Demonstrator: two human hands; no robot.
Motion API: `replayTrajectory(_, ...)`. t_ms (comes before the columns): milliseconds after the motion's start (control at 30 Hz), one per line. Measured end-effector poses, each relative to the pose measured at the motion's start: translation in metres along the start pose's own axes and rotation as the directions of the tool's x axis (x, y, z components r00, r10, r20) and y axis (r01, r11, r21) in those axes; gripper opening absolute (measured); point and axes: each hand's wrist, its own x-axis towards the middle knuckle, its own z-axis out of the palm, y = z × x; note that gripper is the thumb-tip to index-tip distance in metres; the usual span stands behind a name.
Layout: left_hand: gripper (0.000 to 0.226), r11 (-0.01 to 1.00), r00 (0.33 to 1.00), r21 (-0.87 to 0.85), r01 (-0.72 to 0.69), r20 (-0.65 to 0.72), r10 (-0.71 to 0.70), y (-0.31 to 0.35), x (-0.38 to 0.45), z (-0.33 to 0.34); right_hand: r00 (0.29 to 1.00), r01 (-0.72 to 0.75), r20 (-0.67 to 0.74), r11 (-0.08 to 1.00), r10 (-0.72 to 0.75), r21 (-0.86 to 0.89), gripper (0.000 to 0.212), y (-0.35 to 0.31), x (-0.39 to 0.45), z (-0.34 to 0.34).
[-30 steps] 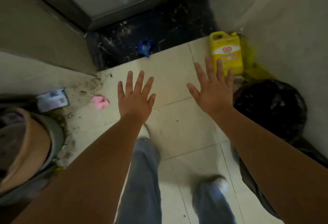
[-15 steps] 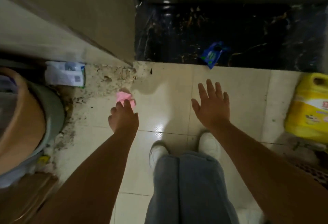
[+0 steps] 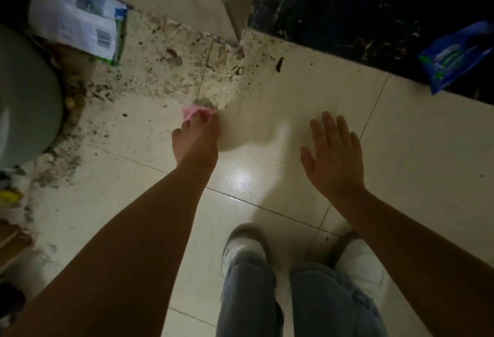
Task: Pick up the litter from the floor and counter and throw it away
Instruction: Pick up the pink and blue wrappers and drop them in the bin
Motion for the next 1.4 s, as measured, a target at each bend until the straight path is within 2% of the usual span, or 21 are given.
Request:
replayTrajectory(100,0.036,0.981,0.987,0.127,-0.147,-0.039,0.153,0.004,0.004,-0.002,0.998,-0.041,-0.051,0.998,0.043,0.042,0.062,0.014,0.006,-0.015)
replayTrajectory(200,0.034,0.953,0.963,0.148,-0.265,-0.014,0.269,0.037,-0.004,-0.014,0.975,-0.108,-0.190,0.992,0.118,0.063,0.065,0.043,0.010,-0.044)
replayTrajectory(333,0.035,0.885,0.886,0.049,-0.463,0.016,0.463,0.114,-0.008,-0.028,0.918,-0.239,-0.299,0.965,0.261,0.107,0.056,0.093,0.024,-0.085)
replayTrajectory(433,0.045,0.857,0.858,-0.084,-0.508,0.043,0.513,0.171,-0.010,-0.030,0.861,-0.262,-0.387,0.940,0.330,0.218,0.056,0.125,0.043,-0.104)
replayTrajectory(500,0.051,0.855,0.859,-0.170,-0.489,0.077,0.507,0.199,-0.015,-0.025,0.842,-0.306,-0.361,0.906,0.401,0.293,0.057,0.143,0.057,-0.110)
replayTrajectory(633,0.051,0.842,0.861,-0.225,-0.490,0.024,0.508,0.214,-0.021,-0.016,0.872,-0.379,-0.184,0.863,0.454,0.334,0.052,0.171,0.075,-0.109)
replayTrajectory(733,0.043,0.832,0.857,-0.223,-0.508,-0.033,0.514,0.209,-0.021,-0.021,0.853,-0.362,-0.179,0.802,0.491,0.474,0.043,0.175,0.061,-0.105)
replayTrajectory(833,0.038,0.837,0.860,-0.218,-0.502,-0.023,0.510,0.204,-0.038,-0.039,0.819,-0.355,-0.180,0.728,0.545,0.587,0.040,0.165,0.021,-0.107)
replayTrajectory(1000,0.039,0.855,0.857,-0.125,-0.504,0.049,0.512,0.217,-0.108,-0.098,0.807,-0.372,-0.072,0.599,0.586,0.709,0.040,0.140,-0.085,-0.125)
replayTrajectory(1167,0.040,0.760,0.744,-0.097,-0.643,0.155,0.649,0.239,-0.207,-0.153,0.690,-0.421,0.040,0.357,0.722,0.834,0.038,0.128,-0.209,-0.164)
replayTrajectory(1233,0.040,0.695,0.673,-0.056,-0.717,0.204,0.711,0.245,-0.253,-0.165,0.647,-0.430,0.072,0.285,0.759,0.856,0.037,0.126,-0.262,-0.173)
replayTrajectory(1400,0.034,0.482,0.478,0.067,-0.873,0.302,0.825,0.258,-0.370,-0.164,0.430,-0.438,0.116,0.094,0.895,0.894,0.037,0.129,-0.403,-0.171)
